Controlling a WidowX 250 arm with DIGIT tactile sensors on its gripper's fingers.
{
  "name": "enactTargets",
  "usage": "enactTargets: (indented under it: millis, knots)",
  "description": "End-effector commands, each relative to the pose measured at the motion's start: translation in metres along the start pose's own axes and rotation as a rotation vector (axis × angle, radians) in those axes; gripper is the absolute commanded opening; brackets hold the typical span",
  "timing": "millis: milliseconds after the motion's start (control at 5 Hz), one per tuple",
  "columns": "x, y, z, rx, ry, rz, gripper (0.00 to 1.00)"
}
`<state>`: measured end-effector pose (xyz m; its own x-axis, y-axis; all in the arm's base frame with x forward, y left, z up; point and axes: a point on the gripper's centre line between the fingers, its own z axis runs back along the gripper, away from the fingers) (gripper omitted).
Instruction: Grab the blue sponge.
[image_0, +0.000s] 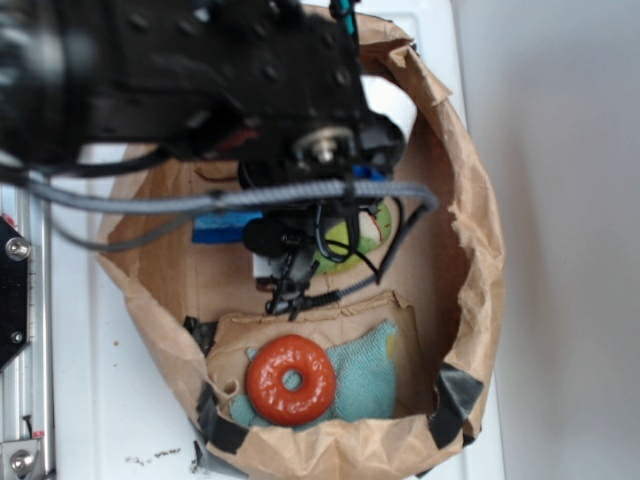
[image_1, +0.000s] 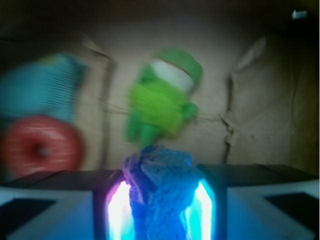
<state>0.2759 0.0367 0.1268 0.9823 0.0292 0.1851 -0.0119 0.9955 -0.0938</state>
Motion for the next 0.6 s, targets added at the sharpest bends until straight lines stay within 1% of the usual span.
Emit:
enactTargets:
  millis: [0, 200, 400]
  knots:
    - [0.022, -0.004, 0.070, -0.064, -0.134, -0.007, 0.00]
    - [0.028, -0.008, 0.080, 0.008, -0.130, 0.003, 0.00]
    - [0.028, -0.013, 0.081, 0.075, -0.104, -0.075, 0.00]
